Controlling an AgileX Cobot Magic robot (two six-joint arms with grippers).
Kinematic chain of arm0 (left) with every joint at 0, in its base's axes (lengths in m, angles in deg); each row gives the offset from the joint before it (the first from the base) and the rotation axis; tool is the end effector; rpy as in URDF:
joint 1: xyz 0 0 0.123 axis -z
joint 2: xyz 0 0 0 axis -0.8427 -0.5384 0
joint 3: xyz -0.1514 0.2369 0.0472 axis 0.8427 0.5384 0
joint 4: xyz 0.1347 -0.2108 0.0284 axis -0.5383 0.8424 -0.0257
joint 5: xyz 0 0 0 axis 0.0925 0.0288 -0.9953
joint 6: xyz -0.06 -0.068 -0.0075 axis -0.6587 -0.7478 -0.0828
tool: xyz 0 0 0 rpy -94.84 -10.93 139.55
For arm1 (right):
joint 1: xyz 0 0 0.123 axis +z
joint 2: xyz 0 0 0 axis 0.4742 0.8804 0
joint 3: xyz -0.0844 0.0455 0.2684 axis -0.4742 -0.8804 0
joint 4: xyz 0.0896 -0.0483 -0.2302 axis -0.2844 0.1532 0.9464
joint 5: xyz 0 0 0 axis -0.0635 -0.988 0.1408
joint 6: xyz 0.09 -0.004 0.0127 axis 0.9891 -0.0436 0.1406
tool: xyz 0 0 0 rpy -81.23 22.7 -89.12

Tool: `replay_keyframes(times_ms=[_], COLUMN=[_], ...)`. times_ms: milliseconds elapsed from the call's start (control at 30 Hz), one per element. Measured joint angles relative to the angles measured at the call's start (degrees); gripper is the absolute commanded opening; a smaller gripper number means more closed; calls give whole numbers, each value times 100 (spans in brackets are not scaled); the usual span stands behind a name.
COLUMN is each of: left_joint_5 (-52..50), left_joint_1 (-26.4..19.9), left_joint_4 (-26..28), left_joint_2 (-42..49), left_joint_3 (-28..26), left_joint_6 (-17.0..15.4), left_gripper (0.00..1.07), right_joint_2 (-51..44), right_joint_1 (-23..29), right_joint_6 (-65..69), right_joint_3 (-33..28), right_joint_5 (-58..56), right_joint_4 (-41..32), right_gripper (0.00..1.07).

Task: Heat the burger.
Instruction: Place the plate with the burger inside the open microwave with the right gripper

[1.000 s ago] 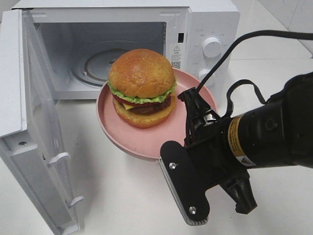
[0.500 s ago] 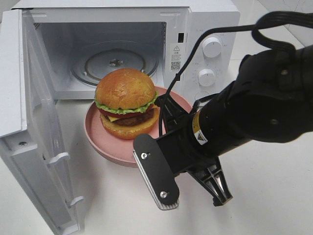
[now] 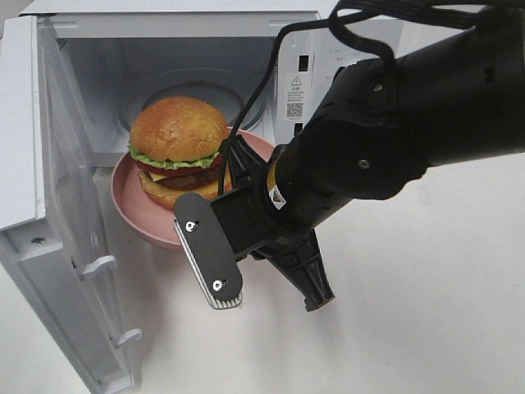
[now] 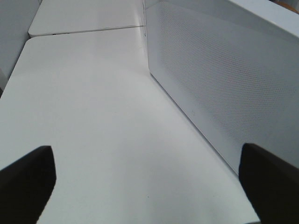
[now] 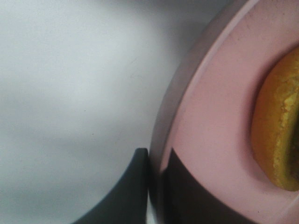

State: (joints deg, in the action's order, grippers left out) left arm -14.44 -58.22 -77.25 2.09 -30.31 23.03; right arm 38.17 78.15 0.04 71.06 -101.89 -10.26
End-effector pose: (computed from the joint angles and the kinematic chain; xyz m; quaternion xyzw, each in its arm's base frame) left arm -0.0050 -0.0102 0.2788 0.0637 0.8431 -0.0181 0.5337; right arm 0.2313 0.2606 0.1781 -0.8396 0.4678 -0.1008 0.2571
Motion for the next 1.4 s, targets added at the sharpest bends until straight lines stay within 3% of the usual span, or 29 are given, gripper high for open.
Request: replay_keyframes(times_ms=[833, 1400], left_joint_5=[0, 0], left_joint_1=[0, 0], left_joint_4=[0, 0], left_joint_2=[0, 0], left_joint_3=[0, 0], left_joint_6=[0, 0], left_gripper=[102, 102], right_joint_2=[1197, 1902], right_joint_1=[-143, -527], right_joint_6=[183, 321], right_joint_3=[1822, 3191], right_joint_5=[-733, -1071], right_joint_4=[189, 223], right_gripper=[0, 0])
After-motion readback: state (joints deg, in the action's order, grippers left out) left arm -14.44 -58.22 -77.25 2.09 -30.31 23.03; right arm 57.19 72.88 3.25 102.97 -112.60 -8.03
